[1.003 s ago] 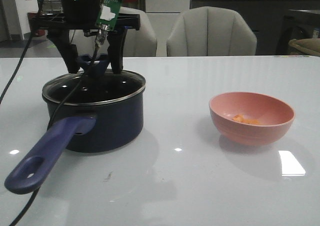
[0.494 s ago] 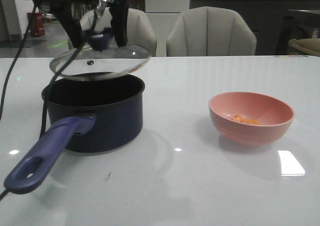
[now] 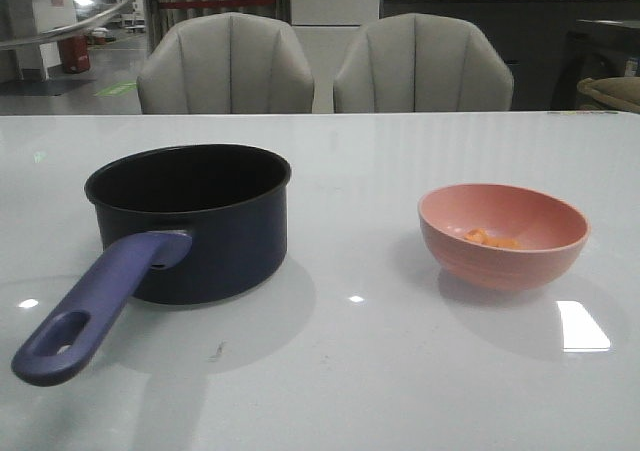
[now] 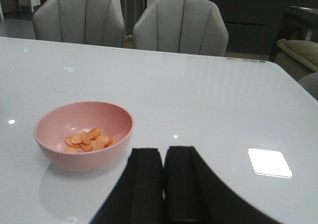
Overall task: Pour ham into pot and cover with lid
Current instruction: 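Lift the glass lid off the saucepan with the left gripper, then hold the lid beside the saucepan with the left gripper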
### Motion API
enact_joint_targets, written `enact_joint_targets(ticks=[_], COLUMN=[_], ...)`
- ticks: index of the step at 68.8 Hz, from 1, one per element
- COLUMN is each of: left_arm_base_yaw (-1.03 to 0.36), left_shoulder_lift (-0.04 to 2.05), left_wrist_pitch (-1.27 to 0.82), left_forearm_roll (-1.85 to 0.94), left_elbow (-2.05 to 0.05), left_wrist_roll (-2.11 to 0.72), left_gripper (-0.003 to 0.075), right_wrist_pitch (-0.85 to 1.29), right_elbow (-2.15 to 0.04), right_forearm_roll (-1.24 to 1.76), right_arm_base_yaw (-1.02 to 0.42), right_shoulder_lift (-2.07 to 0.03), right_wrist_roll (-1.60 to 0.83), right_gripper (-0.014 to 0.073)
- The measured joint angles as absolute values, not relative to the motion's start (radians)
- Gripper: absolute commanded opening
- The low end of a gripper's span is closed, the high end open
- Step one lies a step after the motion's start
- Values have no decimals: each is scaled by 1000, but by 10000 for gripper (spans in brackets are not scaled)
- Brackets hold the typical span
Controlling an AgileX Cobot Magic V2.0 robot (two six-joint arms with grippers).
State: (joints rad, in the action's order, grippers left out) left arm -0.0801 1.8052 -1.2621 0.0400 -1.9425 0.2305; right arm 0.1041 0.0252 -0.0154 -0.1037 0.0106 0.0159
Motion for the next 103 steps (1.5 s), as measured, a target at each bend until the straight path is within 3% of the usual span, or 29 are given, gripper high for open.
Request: enact_joint_targets(ticks=[17,53,62,74,103], left_arm_base_yaw=[99,114,114,114,114], left_shoulder_lift=[1778,1778,1777,1774,1772], left_wrist_pitch=[-1221,-850,-797,-777,-774], left_forearm_roll=[-30,-44,-44,-44,-44], left_elbow=[-1730,-1221,-1174,-1162,-1162], left_wrist_roll=[127,90,89,87,87], left_gripper=[330,332,364,524,529], right_wrist_pitch=[104,104,104,104,104], right_elbow=[25,25,25,25,25], right_forearm_roll=[-15,-15,-15,-15,-15], right_arm_base_yaw=[-104,-104,-104,-104,-104], right_shoulder_lift=[11,11,11,11,11], right_wrist_roll=[16,16,16,16,16], right_gripper=[149,149,149,149,149])
